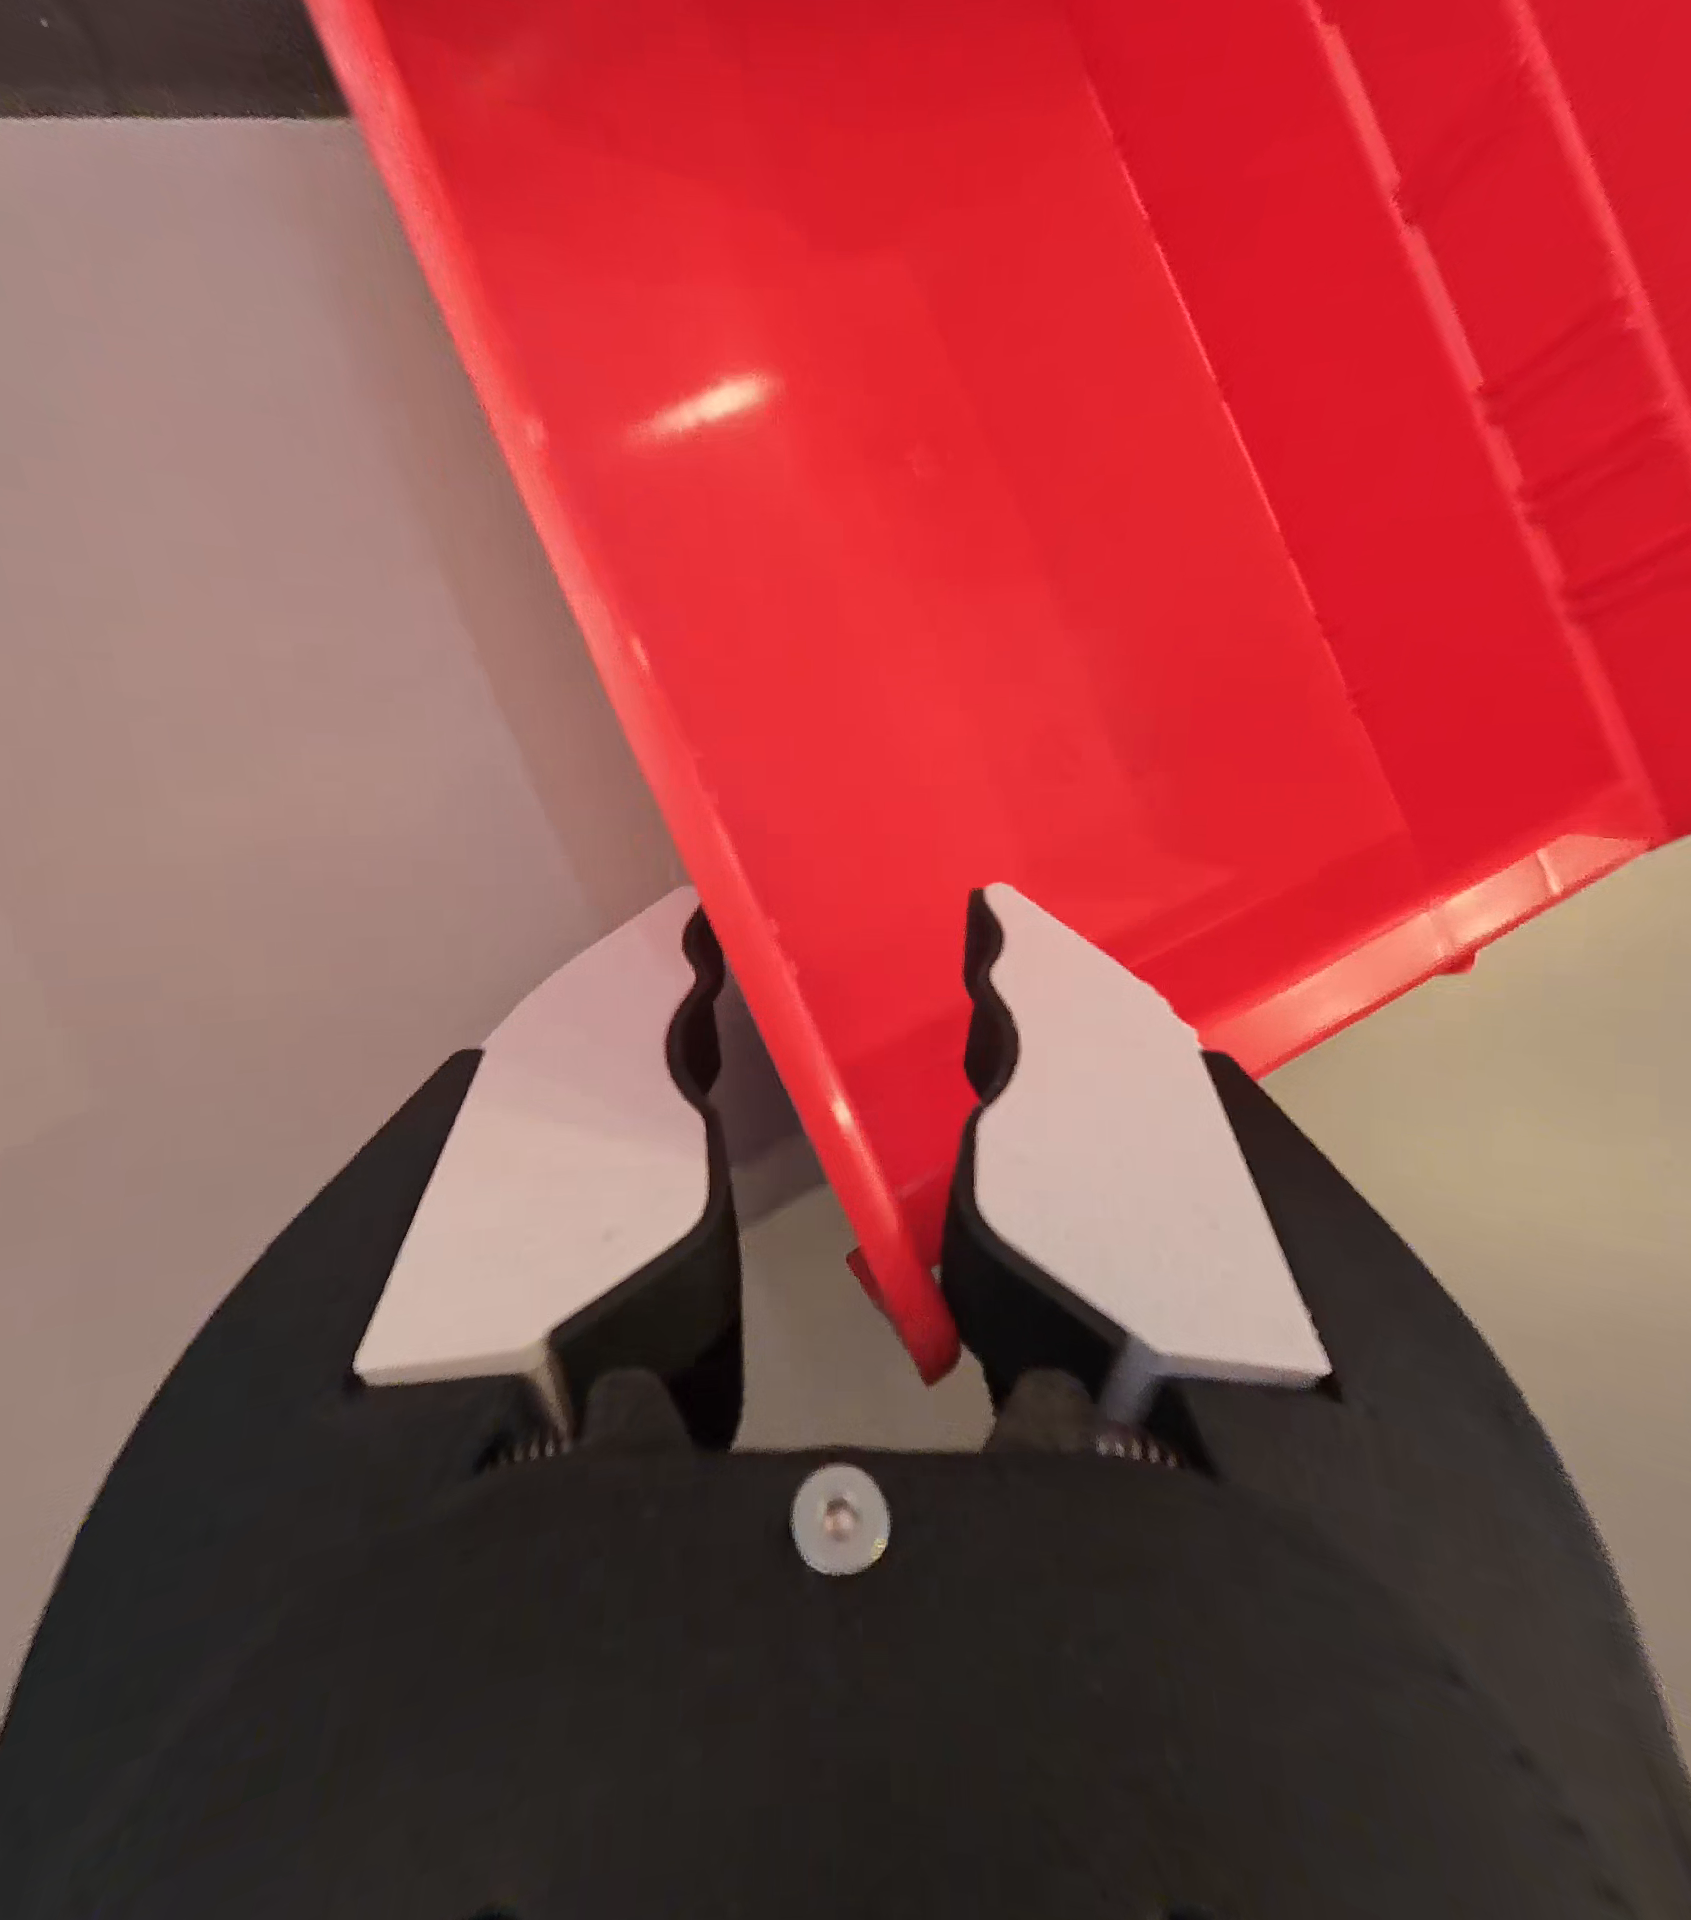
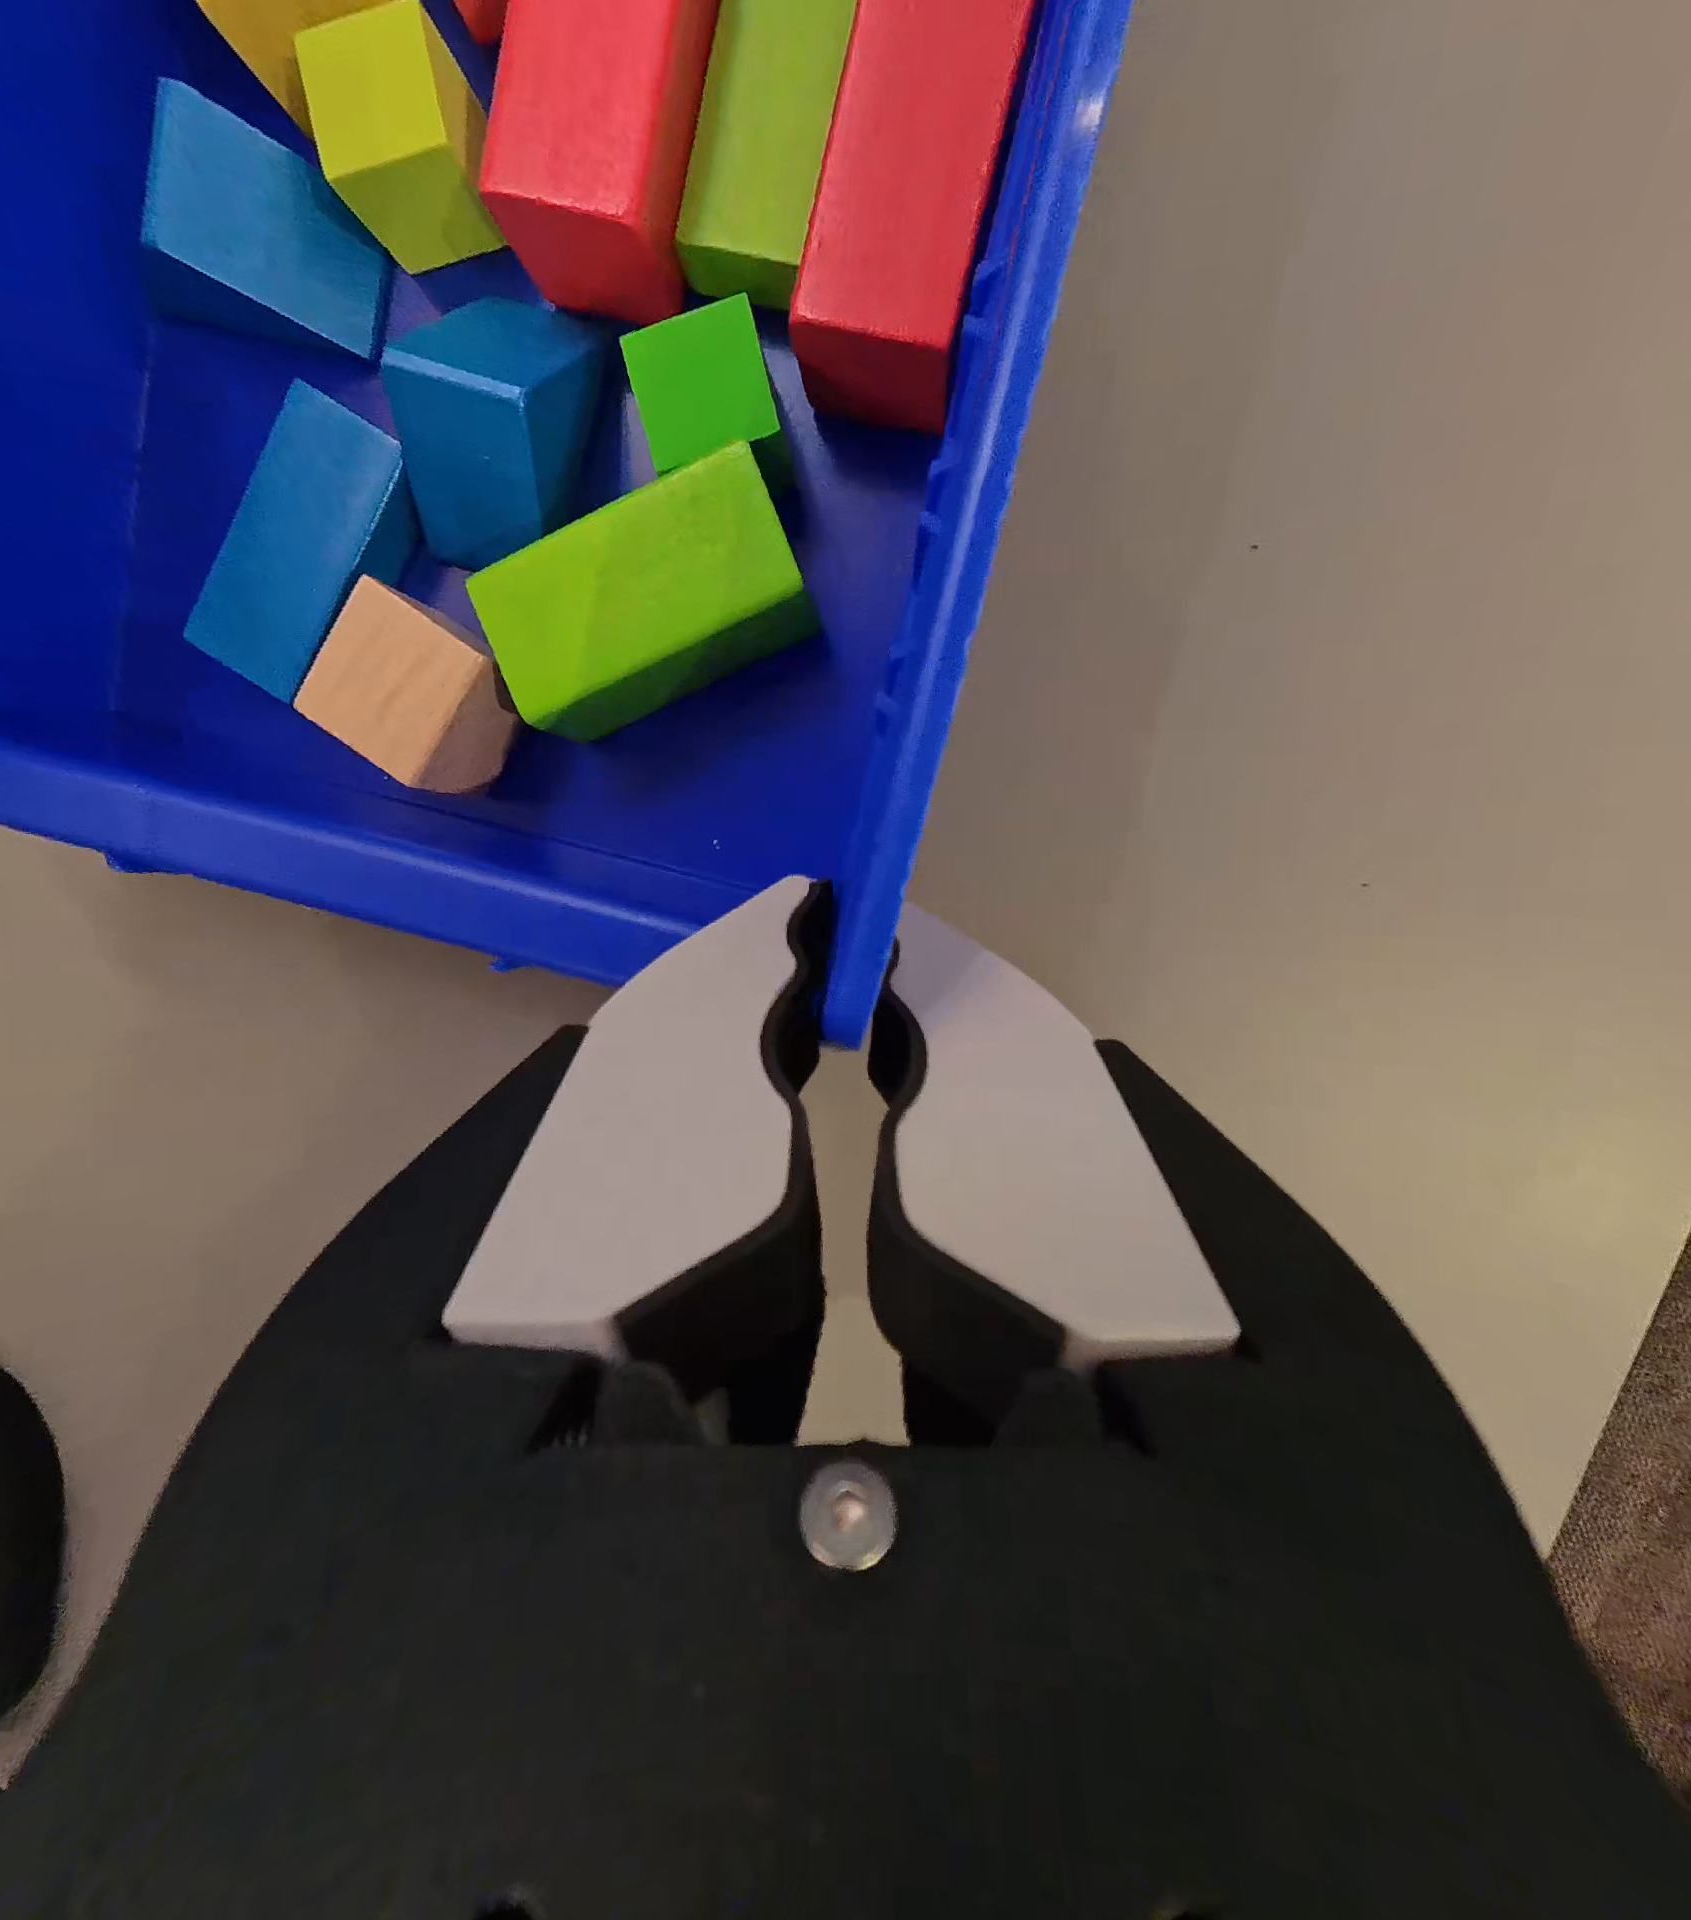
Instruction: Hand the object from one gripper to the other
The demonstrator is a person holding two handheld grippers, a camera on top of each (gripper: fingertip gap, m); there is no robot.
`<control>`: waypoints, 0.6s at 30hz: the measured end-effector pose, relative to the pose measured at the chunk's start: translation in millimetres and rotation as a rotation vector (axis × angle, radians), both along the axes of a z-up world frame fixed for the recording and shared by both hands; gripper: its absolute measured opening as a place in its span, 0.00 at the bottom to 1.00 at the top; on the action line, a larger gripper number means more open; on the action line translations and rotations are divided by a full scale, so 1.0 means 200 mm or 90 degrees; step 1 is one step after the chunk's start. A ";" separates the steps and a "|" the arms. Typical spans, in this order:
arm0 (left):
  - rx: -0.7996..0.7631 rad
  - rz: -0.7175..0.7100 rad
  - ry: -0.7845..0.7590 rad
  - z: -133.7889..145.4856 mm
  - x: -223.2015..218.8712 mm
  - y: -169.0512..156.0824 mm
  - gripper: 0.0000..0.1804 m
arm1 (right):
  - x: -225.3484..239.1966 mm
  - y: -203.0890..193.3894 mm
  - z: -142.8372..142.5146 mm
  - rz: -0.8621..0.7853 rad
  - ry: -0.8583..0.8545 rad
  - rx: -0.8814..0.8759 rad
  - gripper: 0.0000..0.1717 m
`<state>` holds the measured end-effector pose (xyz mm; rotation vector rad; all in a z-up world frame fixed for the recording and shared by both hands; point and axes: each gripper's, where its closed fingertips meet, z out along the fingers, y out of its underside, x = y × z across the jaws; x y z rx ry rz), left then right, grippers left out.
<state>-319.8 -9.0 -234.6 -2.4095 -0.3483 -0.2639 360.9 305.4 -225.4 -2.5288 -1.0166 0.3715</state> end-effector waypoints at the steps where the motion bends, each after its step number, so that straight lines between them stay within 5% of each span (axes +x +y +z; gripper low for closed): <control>1: -0.005 0.000 -0.003 0.00 -0.01 -0.01 0.23 | 0.01 -0.01 0.00 0.004 0.001 -0.002 0.01; 11: -0.042 -0.074 0.014 0.02 -0.03 -0.15 0.02 | 0.17 -0.23 0.07 0.029 -0.030 -0.037 0.02; 18: -0.066 -0.146 0.036 0.03 0.11 -0.24 0.03 | 0.35 -0.44 0.14 0.030 -0.043 -0.062 0.01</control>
